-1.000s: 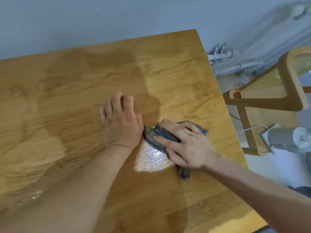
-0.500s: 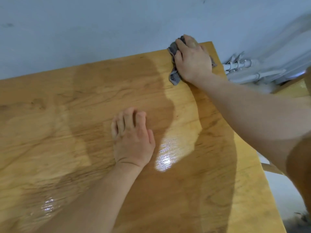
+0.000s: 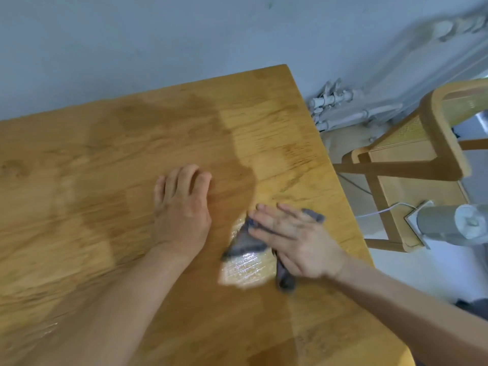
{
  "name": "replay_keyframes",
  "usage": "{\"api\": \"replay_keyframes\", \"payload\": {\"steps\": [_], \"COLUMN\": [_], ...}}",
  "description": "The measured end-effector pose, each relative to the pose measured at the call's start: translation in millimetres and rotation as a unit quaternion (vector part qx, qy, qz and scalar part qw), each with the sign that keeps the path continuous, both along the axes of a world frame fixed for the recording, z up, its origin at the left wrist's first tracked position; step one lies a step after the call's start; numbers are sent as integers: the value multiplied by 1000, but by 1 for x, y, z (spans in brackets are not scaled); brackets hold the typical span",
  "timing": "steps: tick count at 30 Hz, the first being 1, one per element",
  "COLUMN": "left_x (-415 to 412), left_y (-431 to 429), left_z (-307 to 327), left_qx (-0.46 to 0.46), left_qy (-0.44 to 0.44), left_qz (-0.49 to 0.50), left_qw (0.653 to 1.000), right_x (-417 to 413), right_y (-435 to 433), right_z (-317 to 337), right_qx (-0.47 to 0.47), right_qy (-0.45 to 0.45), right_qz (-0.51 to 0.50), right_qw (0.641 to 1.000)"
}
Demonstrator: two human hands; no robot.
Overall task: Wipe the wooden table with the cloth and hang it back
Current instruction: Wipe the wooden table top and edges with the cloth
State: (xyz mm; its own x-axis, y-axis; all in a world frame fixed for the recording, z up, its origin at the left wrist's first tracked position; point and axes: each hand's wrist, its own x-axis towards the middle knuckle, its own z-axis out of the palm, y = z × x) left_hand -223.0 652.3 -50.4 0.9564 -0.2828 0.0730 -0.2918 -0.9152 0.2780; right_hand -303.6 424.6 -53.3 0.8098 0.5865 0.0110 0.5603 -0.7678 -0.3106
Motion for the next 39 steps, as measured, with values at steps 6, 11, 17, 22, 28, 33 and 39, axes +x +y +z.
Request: {"api": "replay_keyframes", "payload": {"steps": [6,11,17,22,28,33,39], "left_x": [-8,-3,-4,-3,-9,-3,-2], "left_y": [-50,-48,-48,-47,-50,-50,-49], "left_z": [-3,-6,-6,-5,-6,-7,-5], "left_qx": [14,22,14,3,-6,-12,-2], "left_qy": [41,24,14,11,-3,3,14], "left_qz": [-46,-41,-40,-36,-35,-30,-34], "left_qw": [998,999,999,999,999,999,999], "right_x": [138,233,245,106,-60,25,171], "right_y": [-29,-40,-34,-23,-9,-37,-41], "right_z": [9,4,-3,0,5,2,-4], "right_qx": [-105,-70,-35,4,-14,-33,-51], "right_qy": [-2,-14,-45,-31,5,-25,-17], "right_qz": [-97,-175,-248,-181,-112,-107,-265], "right_qw": [990,982,967,983,994,993,963]}}
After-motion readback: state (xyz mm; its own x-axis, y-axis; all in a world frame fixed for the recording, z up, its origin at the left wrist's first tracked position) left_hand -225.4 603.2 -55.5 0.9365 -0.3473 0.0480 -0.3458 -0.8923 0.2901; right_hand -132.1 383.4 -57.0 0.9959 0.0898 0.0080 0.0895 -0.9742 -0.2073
